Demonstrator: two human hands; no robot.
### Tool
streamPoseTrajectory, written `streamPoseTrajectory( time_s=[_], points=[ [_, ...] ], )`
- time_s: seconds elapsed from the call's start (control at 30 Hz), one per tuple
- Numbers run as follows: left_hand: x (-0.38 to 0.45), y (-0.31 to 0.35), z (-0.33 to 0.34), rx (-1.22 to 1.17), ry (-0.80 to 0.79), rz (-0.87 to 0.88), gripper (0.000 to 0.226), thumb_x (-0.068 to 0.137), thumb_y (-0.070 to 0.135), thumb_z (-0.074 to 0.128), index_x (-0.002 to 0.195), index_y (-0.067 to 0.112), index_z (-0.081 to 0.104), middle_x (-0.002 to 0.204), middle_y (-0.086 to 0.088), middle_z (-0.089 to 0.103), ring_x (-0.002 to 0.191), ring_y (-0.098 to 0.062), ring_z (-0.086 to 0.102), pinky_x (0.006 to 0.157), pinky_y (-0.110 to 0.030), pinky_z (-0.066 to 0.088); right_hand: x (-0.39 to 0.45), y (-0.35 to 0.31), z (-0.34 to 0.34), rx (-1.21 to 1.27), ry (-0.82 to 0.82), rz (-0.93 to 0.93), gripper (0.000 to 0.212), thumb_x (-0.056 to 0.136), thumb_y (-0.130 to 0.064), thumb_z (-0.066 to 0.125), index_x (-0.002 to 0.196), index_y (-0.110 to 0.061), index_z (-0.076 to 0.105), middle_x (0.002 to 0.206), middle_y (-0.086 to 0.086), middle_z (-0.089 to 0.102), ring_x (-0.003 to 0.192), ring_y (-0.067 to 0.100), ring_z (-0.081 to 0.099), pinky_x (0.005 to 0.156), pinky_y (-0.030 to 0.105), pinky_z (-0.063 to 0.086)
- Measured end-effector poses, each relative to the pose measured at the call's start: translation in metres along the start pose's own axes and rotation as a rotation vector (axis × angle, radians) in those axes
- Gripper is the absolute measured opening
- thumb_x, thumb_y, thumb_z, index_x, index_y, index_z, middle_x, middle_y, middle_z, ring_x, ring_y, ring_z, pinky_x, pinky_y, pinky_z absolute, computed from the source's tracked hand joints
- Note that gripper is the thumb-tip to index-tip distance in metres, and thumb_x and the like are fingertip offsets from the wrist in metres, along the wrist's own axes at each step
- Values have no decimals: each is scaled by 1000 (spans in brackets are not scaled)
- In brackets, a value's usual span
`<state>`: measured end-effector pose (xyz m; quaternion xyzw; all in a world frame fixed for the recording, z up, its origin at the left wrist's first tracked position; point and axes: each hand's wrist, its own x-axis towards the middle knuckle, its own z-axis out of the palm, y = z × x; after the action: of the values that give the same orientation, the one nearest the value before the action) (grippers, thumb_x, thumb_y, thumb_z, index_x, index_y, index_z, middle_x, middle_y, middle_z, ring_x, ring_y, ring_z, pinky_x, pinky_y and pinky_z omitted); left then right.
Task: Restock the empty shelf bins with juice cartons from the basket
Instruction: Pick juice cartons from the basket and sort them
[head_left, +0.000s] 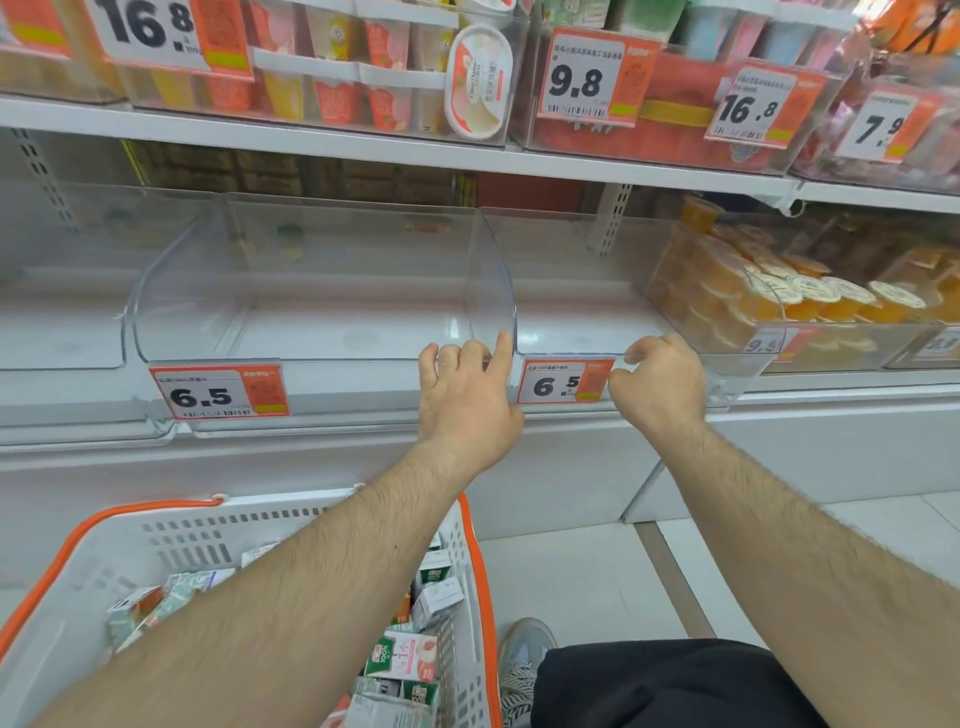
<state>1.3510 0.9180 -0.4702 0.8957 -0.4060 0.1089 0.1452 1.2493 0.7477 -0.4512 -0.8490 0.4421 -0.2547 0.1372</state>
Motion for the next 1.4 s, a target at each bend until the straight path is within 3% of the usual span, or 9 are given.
streamPoseTrajectory(
  time_s=[0.27,0.4,0.5,0.63,0.8,0.97,1.1,1.23,1.4],
  points=[
    [-7,-7,-3,-107,13,71,82,88,33,53,155,18,8,157,-9,16,146,-30,3,118,-45,-13,-22,-13,-7,-32,23,-67,51,84,-19,63,133,-11,53,142,8,40,121,31,48,99,41,45],
    [-45,-44,7,-247,251,149,65,72,22,61,135,12,49,134,-12,47,126,-28,31,111,-43,19,-71,-48,5,-22,108,-615,23,68,-9,58,91,-6,64,98,15,58,75,36,59,62,36,47],
    [-80,-84,24,-267,100,28,56,74,24,54,129,15,55,126,-7,52,120,-28,38,100,-39,24,-104,-71,40,-81,-235,-871,21,69,-16,55,87,-11,65,87,9,62,77,33,63,63,35,49],
    [-112,-136,53,-248,-236,-154,49,88,24,56,136,22,47,133,2,52,124,-22,40,105,-37,30,-124,-87,101,-335,-848,-811,24,87,-20,54,110,-18,61,108,4,62,100,26,58,75,32,47],
    [-127,-177,95,-304,-498,-316,45,89,23,58,133,23,50,132,1,54,118,-19,51,97,-33,44,-145,-84,175,-560,-1177,-891,24,91,-22,54,112,-14,63,110,7,64,102,27,60,75,33,49],
    [-149,-202,120,-218,-577,-456,46,84,28,59,129,23,55,127,-3,56,116,-23,52,97,-38,45,-162,-75,210,-699,-1164,-1072,16,83,-23,62,95,-16,55,99,6,61,82,23,56,70,33,49],
    [-168,-202,138,29,-598,-489,72,75,66,55,134,26,46,132,-7,51,125,-29,44,105,-45,34,-179,-56,229,-875,-1083,-1219,33,81,-23,71,110,-17,55,102,5,61,88,24,60,77,37,51],
    [-165,-191,148,150,-688,-463,83,71,79,52,134,25,42,137,-13,43,126,-34,44,107,-50,32,-167,-55,228,-764,-1165,-1030,25,86,-8,59,110,-14,60,106,7,63,93,27,63,73,34,51],
    [-162,-177,143,44,-729,-533,77,71,57,72,134,25,41,140,-13,30,122,-34,44,94,-47,49,-138,-66,190,-386,-1275,-594,25,82,-12,66,106,-15,61,98,-3,58,93,18,57,68,26,49]
  ],
)
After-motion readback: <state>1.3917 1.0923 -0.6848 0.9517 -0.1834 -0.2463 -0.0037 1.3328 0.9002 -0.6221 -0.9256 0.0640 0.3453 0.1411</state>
